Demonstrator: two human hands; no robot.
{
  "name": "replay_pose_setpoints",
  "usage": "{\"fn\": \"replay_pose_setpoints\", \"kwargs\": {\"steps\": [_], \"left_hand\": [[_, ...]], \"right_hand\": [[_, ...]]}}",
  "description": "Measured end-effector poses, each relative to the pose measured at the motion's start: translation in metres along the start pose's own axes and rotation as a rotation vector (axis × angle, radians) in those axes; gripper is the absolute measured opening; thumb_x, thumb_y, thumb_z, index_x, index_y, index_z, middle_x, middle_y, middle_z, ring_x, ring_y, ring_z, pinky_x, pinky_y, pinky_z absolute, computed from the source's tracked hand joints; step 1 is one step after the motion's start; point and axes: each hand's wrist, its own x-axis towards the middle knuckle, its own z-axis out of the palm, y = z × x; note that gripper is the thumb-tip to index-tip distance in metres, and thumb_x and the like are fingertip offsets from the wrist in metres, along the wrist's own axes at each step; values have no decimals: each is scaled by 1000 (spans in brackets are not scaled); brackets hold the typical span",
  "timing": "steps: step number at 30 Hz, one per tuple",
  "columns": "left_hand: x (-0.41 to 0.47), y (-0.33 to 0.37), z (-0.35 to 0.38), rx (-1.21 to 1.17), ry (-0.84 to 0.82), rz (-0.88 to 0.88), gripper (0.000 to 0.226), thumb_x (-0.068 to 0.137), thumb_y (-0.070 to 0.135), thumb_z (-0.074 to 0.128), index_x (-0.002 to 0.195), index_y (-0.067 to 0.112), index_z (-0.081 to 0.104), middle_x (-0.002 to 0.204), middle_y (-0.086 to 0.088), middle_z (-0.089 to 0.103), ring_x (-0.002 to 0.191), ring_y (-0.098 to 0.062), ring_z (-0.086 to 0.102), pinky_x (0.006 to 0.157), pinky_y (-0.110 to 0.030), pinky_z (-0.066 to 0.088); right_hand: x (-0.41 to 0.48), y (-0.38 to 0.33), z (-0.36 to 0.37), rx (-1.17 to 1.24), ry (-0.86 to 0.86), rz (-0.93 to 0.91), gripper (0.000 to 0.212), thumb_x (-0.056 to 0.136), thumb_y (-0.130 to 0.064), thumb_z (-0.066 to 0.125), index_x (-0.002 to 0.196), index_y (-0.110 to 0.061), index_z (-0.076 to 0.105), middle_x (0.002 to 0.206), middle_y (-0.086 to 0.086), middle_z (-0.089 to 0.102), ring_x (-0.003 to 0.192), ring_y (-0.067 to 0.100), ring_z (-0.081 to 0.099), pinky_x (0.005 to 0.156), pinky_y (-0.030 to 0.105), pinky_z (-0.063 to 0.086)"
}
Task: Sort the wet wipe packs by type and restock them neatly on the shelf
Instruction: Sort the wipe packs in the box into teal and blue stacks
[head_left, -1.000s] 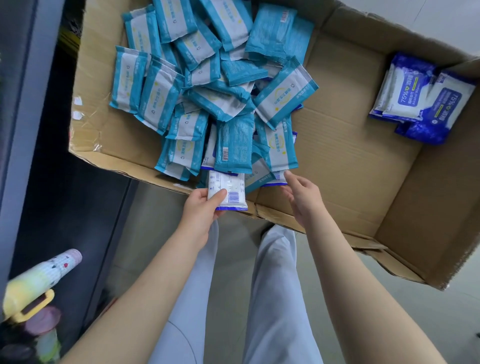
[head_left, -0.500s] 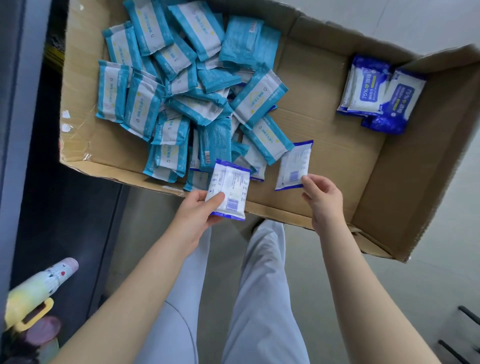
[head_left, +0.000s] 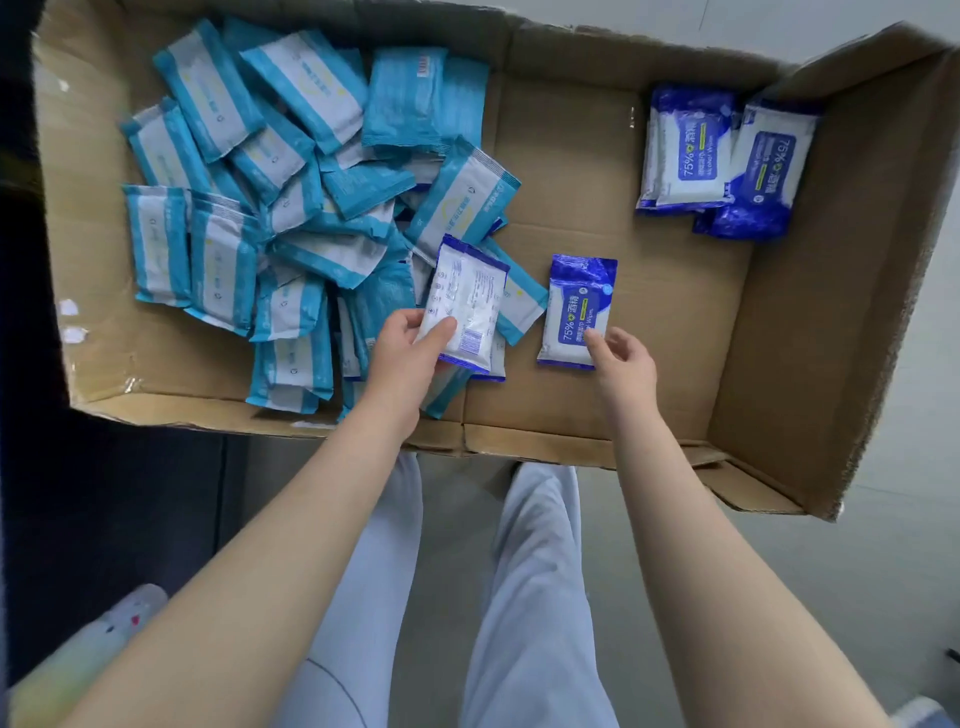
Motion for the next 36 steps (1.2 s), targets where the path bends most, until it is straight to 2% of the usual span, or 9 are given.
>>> {"fn": "replay_pose_setpoints", "kwargs": {"steps": [4,7,11,14,21,25,29,33,36], "left_hand": [[22,5,7,21,-3,24,23,96,27,62,115,19,53,114,-2,68,98,-16,69,86,-36,58],[27,10,12,-7,3,38,16,97,31,60,110,21,58,106,-1,71,95,-16,71,86,-37,59],[21,17,24,-123,38,5,15,98,38,56,100,24,61,102,2,73,87,-10,72,73,-32,60],[12,24,37,-204,17,-42,19,99,44,51,102,27,59,108,4,72,95,-14,71,79,-42,61],[1,61,98,-357,-65,31,12,99,43,51,106,36,56,120,10,63,110,-15,63,78,-48,60],[14,84,159,-186,-38,308,10,98,38,54,103,33,62,115,3,66,108,-13,64,89,-36,56],[37,90,217,96,-55,687,27,97,31,60,123,24,64,119,3,51,103,10,55,96,-21,49],[71,72,246,690,-242,864,57,88,41,67,136,12,58,141,-9,44,130,-25,43,114,-39,34],[83,66,245,722,-174,886,47,91,33,67,131,9,62,145,-12,41,130,-30,41,113,-39,33]], "right_hand": [[21,13,18,-34,79,9,45,86,-29,76,122,-11,56,119,4,61,98,12,59,80,20,46],[31,19,26,-83,141,17,37,81,-30,79,104,-19,52,113,8,62,92,18,63,83,31,52],[33,15,20,-41,103,76,27,85,-22,77,101,-13,56,91,3,63,77,14,62,67,20,49],[26,3,1,74,20,24,15,91,-16,70,100,-5,65,87,4,66,66,5,58,55,11,47],[34,-56,-82,315,63,-125,15,95,-18,65,108,-10,65,100,0,73,93,13,70,83,29,57],[62,-96,-116,358,142,-200,18,95,-16,65,112,-9,62,99,-2,72,87,6,71,75,19,57],[107,-118,-126,279,220,-250,10,96,-11,61,105,-8,64,89,-3,69,73,2,65,74,21,55],[140,-122,-117,73,273,-259,25,97,-16,59,120,-9,64,103,2,69,86,11,66,78,24,55],[147,-121,-111,29,332,-289,31,98,-15,57,128,-7,59,106,2,67,91,11,65,76,15,52]]}}
